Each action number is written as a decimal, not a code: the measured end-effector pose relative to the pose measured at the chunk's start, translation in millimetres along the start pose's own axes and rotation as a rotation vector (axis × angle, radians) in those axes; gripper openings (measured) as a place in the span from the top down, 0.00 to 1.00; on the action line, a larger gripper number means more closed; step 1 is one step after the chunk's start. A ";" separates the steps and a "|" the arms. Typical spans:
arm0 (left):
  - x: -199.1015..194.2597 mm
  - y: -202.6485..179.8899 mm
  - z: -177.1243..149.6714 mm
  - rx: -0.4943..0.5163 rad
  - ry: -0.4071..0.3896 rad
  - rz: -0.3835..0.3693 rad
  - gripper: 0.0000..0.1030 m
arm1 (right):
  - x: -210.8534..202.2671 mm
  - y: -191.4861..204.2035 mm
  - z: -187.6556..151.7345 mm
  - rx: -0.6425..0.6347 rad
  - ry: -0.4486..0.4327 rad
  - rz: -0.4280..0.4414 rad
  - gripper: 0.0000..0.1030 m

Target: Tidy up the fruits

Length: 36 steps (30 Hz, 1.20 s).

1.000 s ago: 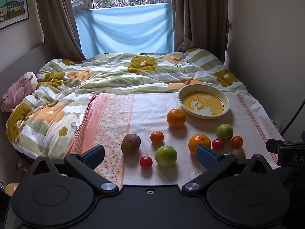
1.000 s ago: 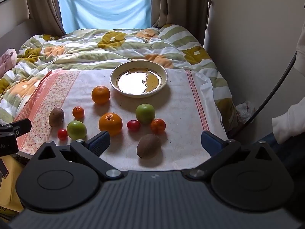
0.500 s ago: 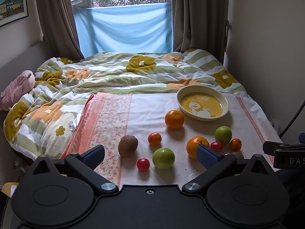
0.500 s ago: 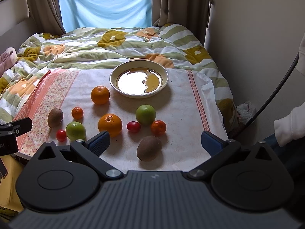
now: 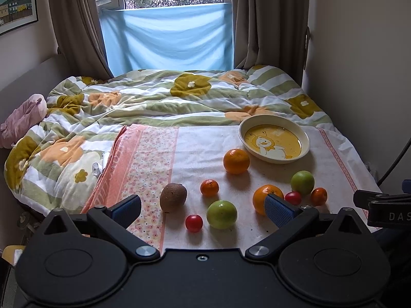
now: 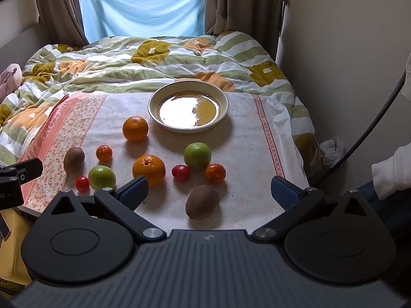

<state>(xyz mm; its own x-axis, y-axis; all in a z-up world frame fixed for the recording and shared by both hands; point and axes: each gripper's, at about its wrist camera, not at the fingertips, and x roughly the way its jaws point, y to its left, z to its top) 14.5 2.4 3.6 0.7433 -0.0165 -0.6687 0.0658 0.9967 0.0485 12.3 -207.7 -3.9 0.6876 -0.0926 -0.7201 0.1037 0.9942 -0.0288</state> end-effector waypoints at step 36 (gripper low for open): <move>4.0 2.4 5.8 -0.001 0.001 -0.001 0.00 | 5.7 1.8 4.6 0.001 0.002 -0.001 0.00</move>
<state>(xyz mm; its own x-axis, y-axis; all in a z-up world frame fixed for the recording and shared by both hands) 21.5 4.3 5.3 0.7425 -0.0176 -0.6697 0.0659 0.9967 0.0469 19.7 -206.6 -4.9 0.6861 -0.0935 -0.7215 0.1052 0.9940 -0.0287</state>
